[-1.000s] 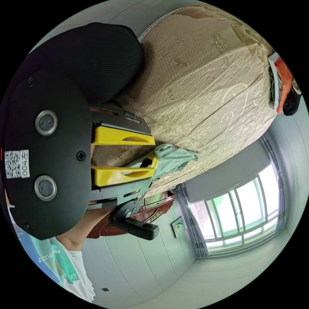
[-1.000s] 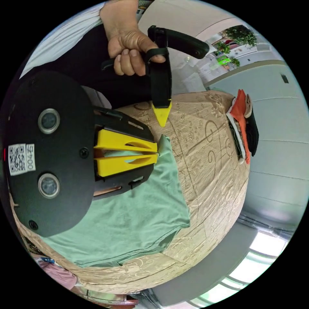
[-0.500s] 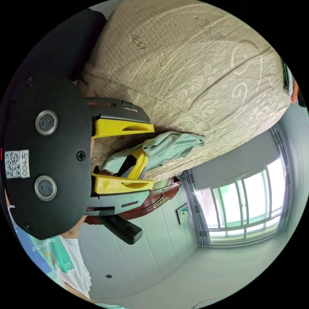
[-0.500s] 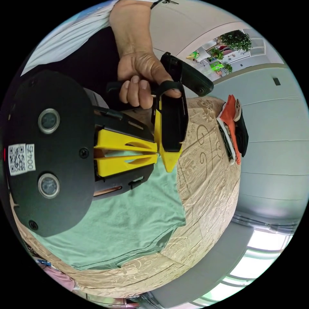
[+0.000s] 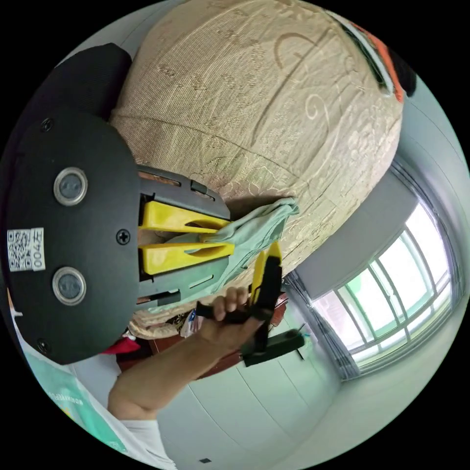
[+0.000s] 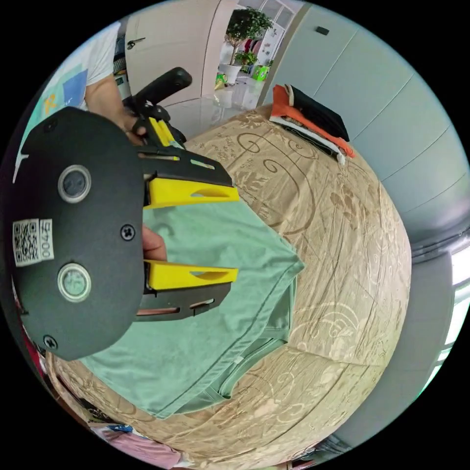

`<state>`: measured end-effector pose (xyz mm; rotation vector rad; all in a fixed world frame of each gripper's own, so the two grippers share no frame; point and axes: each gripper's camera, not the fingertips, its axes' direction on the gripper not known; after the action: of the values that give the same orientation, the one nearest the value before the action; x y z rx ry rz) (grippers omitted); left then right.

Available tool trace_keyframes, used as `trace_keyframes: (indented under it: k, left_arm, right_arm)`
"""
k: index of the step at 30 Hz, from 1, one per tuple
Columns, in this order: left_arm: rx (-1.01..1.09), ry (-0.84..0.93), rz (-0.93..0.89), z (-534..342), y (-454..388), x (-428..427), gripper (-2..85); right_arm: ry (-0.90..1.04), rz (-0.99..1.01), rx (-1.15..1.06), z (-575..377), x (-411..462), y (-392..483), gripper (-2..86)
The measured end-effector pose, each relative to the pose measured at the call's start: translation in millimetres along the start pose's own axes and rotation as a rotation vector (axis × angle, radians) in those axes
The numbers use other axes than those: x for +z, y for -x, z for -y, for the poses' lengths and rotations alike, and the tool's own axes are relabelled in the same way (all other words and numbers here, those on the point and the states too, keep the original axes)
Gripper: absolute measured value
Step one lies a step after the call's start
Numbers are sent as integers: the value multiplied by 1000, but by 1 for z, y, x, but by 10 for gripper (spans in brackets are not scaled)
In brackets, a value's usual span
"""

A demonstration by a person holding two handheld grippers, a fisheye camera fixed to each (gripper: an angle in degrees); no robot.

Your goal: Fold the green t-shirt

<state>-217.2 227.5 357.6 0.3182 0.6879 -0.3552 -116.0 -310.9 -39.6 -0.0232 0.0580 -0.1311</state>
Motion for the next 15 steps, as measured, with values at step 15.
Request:
trace_keyframes:
  k: [15]
  left_arm:
    - [137, -2, 54, -12, -70, 33, 47]
  right_arm:
    - [456, -684, -92, 151, 161, 69, 153]
